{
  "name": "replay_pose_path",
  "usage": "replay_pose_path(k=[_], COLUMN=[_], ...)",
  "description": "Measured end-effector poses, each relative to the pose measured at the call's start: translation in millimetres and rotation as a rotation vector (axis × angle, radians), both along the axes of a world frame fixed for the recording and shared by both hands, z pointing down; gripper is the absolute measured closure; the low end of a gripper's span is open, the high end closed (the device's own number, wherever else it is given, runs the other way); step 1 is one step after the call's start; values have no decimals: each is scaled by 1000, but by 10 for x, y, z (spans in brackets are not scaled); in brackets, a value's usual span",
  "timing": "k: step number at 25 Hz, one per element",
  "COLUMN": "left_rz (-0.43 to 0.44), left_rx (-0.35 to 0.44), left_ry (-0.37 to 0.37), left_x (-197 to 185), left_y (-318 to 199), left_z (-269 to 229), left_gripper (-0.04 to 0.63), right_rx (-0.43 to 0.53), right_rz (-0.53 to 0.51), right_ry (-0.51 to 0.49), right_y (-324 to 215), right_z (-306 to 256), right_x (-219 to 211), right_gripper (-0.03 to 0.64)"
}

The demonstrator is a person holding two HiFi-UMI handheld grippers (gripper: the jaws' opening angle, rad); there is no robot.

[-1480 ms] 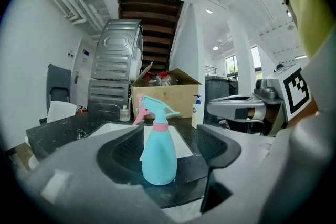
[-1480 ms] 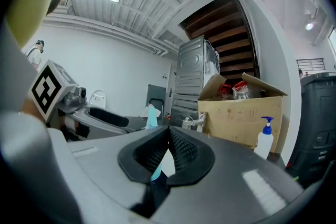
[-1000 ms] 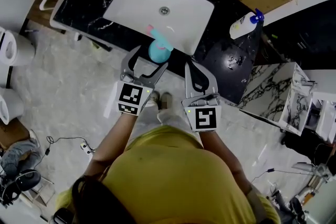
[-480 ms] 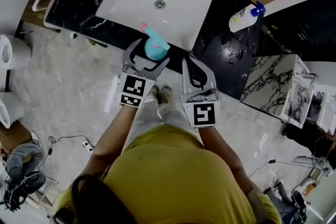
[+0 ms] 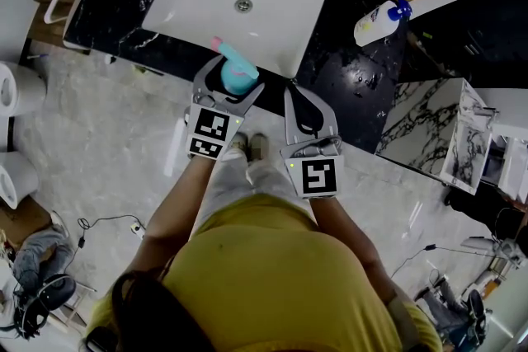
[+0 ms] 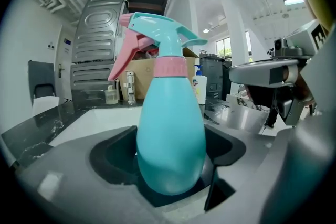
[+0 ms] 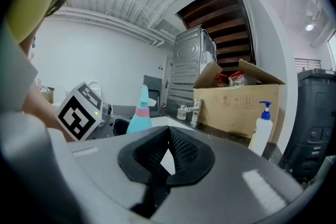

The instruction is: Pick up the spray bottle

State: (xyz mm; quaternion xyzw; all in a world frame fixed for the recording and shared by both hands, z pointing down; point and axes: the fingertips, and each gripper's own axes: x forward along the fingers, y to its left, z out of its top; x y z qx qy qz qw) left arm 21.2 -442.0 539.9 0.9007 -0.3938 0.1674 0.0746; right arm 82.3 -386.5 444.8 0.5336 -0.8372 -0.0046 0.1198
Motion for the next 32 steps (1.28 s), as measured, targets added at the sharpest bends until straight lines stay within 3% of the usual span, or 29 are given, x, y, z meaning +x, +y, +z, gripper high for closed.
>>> replay_pose_path(k=[7,17,22,32], left_rz=[28,7,-14,-99], left_rx=[13,63,39,112], left_ry=[5,74,99,121], left_x=[42,21,-11,-180], left_y=[12,-55,-55,-11], left_z=[-110,-690,-930,-1518], left_gripper=[202,209,209,209], right_rx=[11,69,91,115], right_rz=[4,12,32,86], right_ry=[1,1,-8,-35], right_y=[-33,-105,-167,-207], right_z=[-20,-228,-364,-653], right_x=[32,81,140,285], right_gripper=[617,617,617,617])
